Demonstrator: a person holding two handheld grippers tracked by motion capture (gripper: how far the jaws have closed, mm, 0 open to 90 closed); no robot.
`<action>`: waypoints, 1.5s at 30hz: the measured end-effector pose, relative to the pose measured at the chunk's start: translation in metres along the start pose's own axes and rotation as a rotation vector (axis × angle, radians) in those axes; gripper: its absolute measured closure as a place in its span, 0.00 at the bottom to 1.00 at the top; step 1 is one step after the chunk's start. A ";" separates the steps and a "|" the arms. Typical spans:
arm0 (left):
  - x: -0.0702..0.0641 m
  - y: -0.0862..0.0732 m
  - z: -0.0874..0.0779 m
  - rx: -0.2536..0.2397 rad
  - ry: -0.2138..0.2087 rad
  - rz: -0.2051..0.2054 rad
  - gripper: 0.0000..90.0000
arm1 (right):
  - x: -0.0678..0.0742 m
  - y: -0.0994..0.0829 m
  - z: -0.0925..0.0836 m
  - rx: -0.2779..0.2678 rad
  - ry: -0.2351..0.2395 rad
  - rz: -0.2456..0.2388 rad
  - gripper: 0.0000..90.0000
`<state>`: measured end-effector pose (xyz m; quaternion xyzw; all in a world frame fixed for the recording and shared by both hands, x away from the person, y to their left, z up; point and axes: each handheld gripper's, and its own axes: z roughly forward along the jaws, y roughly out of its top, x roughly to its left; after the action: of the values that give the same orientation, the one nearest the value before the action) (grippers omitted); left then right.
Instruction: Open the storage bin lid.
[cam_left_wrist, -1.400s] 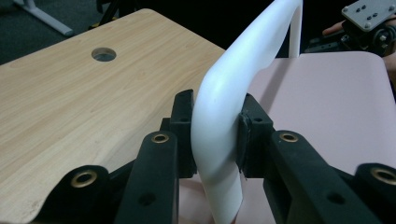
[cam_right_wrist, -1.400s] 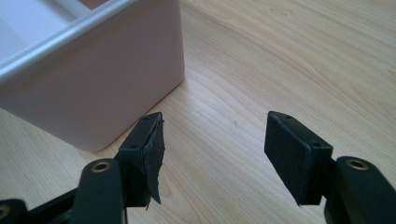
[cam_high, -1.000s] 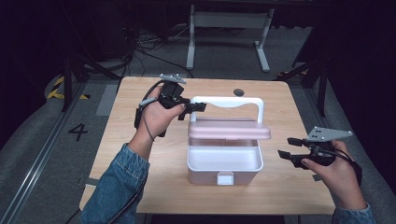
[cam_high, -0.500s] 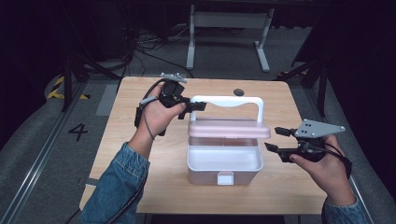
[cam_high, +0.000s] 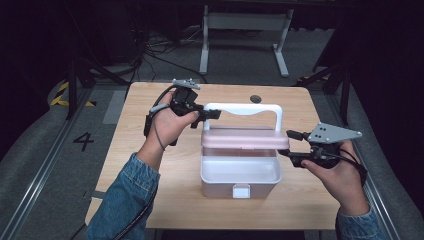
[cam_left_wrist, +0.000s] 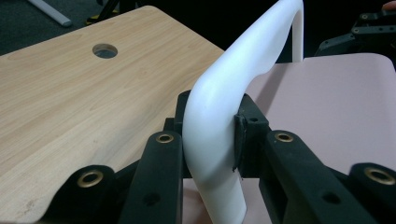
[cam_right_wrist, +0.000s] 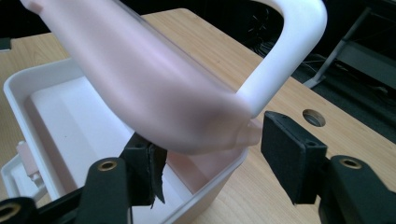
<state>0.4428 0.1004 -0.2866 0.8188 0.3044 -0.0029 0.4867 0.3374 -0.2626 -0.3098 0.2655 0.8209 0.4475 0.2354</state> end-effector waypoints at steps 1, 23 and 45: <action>0.000 0.000 0.000 -0.002 0.002 0.000 0.84 | 0.000 0.001 -0.001 -0.004 -0.003 0.001 0.48; -0.010 0.000 -0.016 -0.048 0.076 0.073 0.51 | 0.004 0.011 -0.006 -0.012 -0.012 -0.015 0.61; -0.002 -0.029 -0.053 -0.044 0.185 0.054 0.49 | 0.000 0.033 -0.008 -0.034 -0.072 -0.026 0.67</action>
<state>0.4116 0.1516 -0.2813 0.8125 0.3261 0.0926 0.4743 0.3405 -0.2522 -0.2774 0.2664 0.8076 0.4485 0.2749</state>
